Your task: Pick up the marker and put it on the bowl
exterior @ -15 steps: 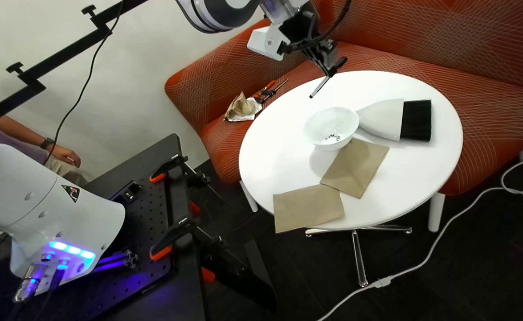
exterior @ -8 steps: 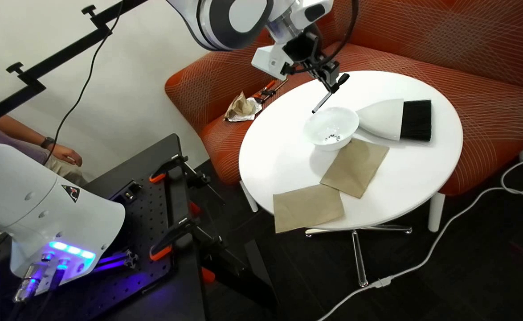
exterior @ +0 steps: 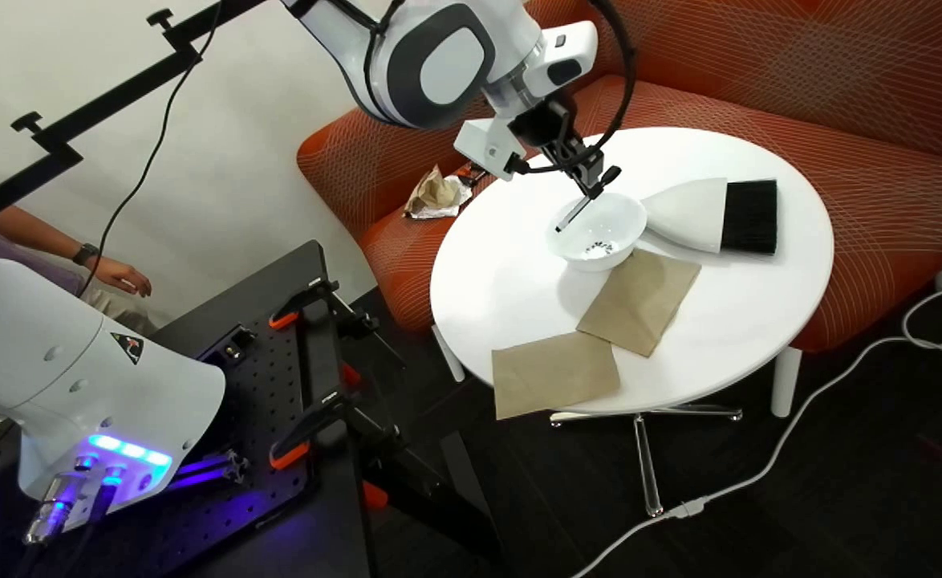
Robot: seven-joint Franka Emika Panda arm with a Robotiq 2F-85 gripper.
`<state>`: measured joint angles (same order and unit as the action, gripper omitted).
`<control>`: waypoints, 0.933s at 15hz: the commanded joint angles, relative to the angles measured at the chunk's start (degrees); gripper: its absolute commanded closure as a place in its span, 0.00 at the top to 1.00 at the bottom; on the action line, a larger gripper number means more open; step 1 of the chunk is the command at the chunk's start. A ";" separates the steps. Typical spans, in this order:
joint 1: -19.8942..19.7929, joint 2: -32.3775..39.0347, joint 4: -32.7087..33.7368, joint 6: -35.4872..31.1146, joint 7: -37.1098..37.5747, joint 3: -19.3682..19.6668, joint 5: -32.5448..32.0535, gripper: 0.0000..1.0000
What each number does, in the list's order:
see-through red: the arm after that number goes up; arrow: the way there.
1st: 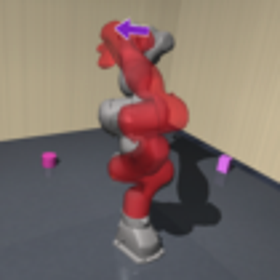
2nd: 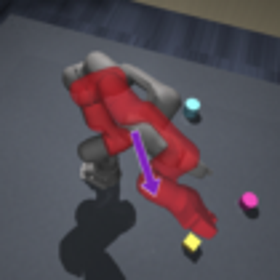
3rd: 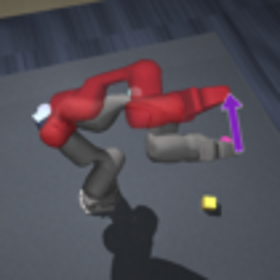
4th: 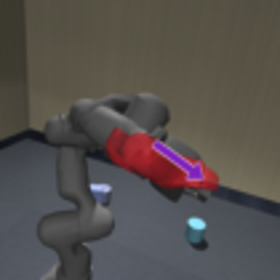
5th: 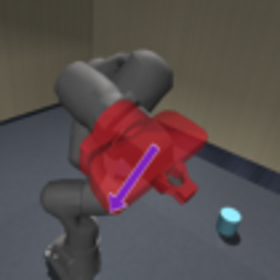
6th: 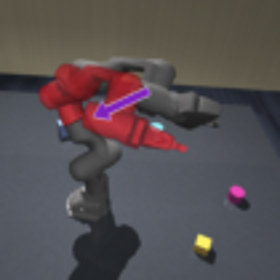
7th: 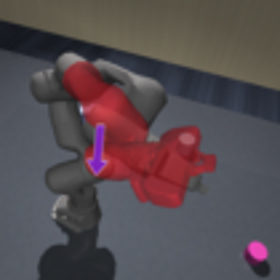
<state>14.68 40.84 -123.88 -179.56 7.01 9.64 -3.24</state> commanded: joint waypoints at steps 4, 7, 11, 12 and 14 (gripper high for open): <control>-0.50 1.52 0.06 -3.23 -0.41 -0.72 1.31 0.03; -0.60 1.16 -0.24 -3.75 -0.67 -1.03 1.41 0.37; -0.38 0.50 -0.92 -4.80 -0.66 -1.01 1.56 0.66; -0.31 0.21 -1.20 -5.18 -0.66 -0.94 1.63 0.75; -0.28 -0.27 -1.67 -6.28 -0.79 -0.92 1.75 0.88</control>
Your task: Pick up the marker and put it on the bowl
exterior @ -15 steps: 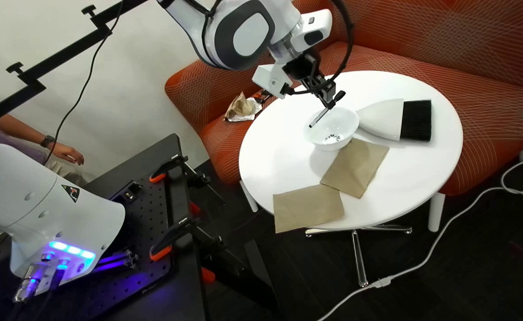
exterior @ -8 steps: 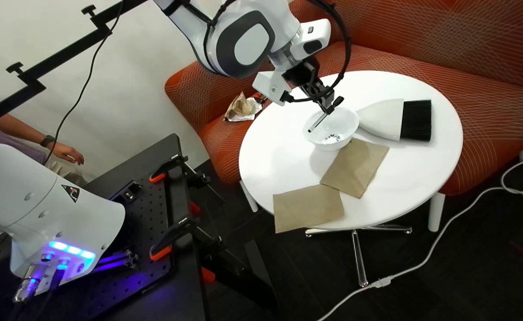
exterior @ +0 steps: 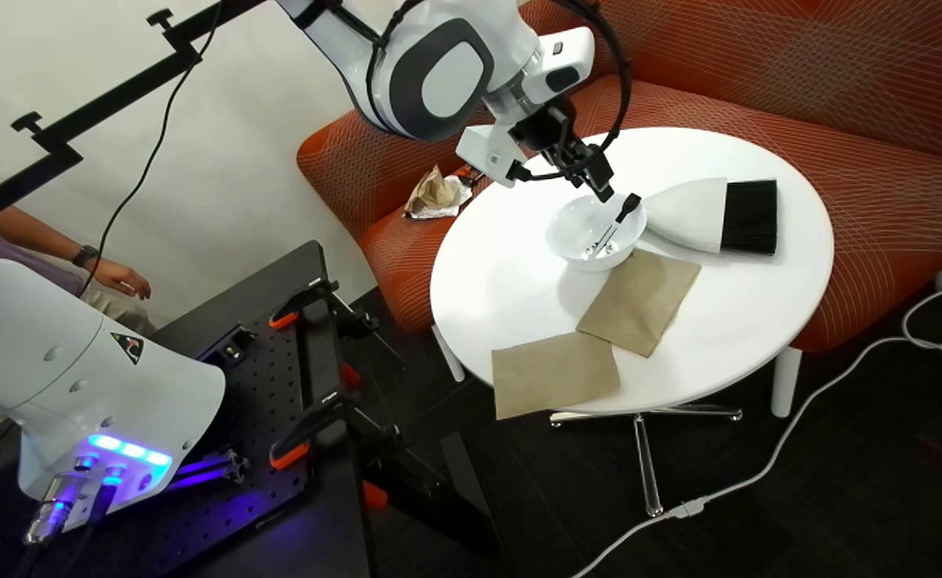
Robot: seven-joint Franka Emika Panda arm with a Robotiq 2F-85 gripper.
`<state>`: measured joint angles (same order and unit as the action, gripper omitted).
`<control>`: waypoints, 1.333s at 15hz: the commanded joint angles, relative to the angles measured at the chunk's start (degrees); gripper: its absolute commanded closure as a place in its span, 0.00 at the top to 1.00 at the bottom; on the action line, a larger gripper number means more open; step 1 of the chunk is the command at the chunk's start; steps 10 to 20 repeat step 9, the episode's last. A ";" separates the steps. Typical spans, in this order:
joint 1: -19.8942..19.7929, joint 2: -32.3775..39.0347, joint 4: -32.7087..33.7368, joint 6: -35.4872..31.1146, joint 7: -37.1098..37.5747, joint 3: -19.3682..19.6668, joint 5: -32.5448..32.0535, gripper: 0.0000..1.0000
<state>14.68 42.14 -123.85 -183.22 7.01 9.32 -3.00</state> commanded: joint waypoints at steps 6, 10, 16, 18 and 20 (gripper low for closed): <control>-0.11 -0.22 -0.09 -2.80 -1.52 -0.35 1.90 1.00; -0.13 -0.28 -0.11 -2.97 -1.51 -0.49 2.07 1.00; -0.13 -0.28 -0.11 -2.97 -1.51 -0.49 2.07 1.00; -0.13 -0.28 -0.11 -2.97 -1.51 -0.49 2.07 1.00; -0.13 -0.28 -0.11 -2.97 -1.51 -0.49 2.07 1.00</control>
